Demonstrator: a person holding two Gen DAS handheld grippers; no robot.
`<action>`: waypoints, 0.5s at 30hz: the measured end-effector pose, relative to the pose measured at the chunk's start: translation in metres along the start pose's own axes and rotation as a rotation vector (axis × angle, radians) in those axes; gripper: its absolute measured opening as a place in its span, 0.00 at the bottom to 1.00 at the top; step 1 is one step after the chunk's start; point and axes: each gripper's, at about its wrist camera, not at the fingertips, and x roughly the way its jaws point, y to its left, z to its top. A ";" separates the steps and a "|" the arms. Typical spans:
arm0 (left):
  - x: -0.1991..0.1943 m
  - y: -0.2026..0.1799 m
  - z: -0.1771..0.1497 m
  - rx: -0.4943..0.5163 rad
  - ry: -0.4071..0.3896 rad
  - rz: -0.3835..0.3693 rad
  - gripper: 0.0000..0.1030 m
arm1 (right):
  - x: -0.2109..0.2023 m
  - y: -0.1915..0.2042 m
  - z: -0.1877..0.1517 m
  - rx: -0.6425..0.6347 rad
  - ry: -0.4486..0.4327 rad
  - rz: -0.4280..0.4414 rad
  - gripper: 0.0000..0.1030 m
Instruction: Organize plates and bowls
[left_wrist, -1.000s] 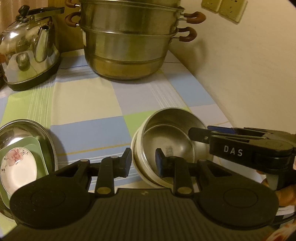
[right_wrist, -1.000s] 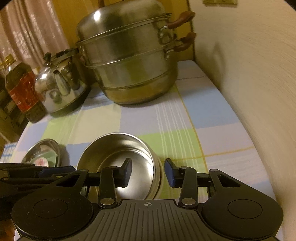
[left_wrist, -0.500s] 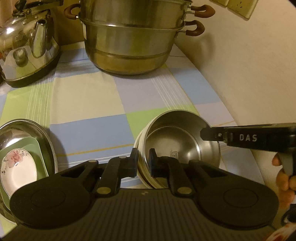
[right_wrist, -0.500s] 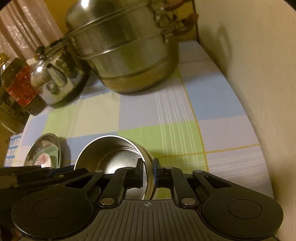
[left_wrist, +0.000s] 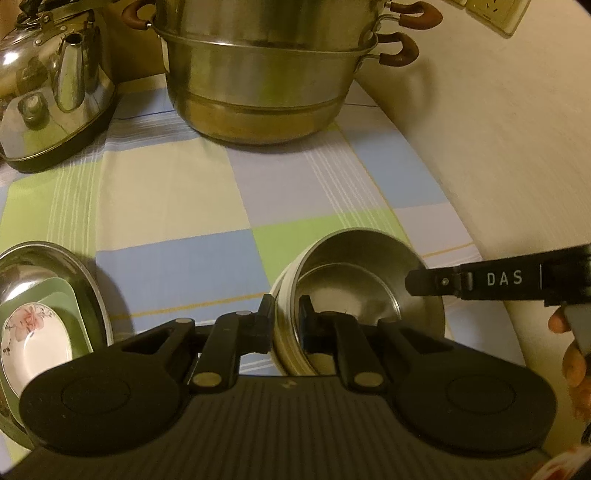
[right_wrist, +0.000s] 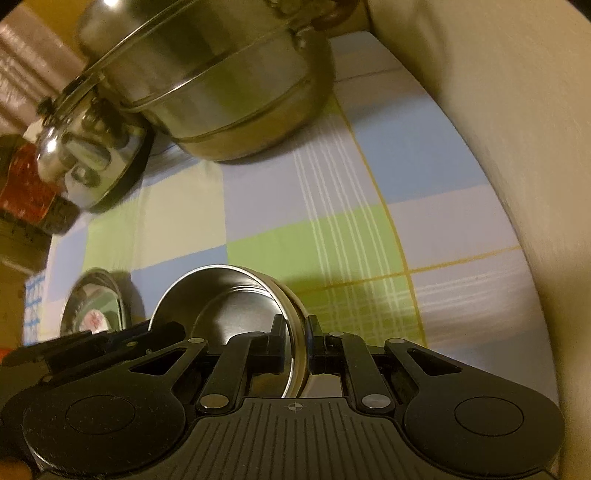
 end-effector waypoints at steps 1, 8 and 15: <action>0.000 0.001 0.000 -0.005 0.001 0.002 0.14 | 0.000 0.003 -0.002 -0.024 -0.004 -0.010 0.11; 0.007 0.007 -0.005 -0.051 0.022 0.014 0.28 | 0.011 0.001 -0.012 -0.069 -0.010 -0.009 0.29; 0.017 0.008 -0.012 -0.069 0.043 -0.011 0.24 | 0.025 -0.004 -0.017 -0.050 -0.003 0.021 0.29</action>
